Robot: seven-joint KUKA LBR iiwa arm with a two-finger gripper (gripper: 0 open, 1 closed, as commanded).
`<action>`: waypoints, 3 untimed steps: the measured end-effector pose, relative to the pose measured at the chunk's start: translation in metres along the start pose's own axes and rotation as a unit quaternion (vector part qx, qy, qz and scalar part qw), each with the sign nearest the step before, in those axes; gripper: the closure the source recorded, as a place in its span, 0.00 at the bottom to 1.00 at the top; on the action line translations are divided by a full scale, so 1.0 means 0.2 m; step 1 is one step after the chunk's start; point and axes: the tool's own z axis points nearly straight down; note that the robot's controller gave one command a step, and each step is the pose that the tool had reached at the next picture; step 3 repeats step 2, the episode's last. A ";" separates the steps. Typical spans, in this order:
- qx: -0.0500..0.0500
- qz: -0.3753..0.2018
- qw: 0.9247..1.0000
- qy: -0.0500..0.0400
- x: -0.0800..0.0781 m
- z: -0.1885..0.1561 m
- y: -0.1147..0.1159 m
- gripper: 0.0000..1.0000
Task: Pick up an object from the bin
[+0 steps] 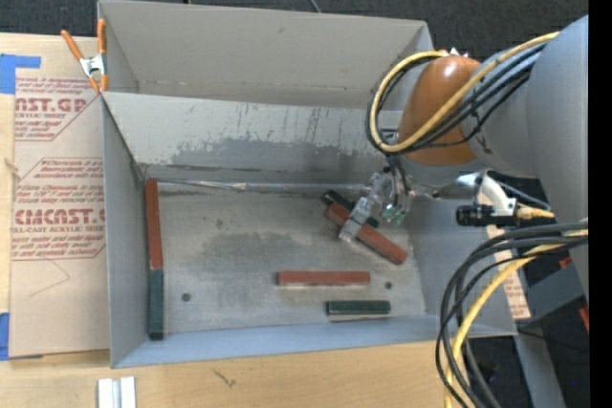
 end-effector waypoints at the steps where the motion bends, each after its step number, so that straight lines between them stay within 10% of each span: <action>1: 0.001 0.000 1.000 0.002 0.00 -0.07 0.00 1.00; 3: 0.000 0.000 1.000 0.000 0.00 -0.18 0.00 1.00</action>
Offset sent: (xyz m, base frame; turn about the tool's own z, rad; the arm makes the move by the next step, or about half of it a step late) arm 0.0001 0.0000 0.0482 0.0000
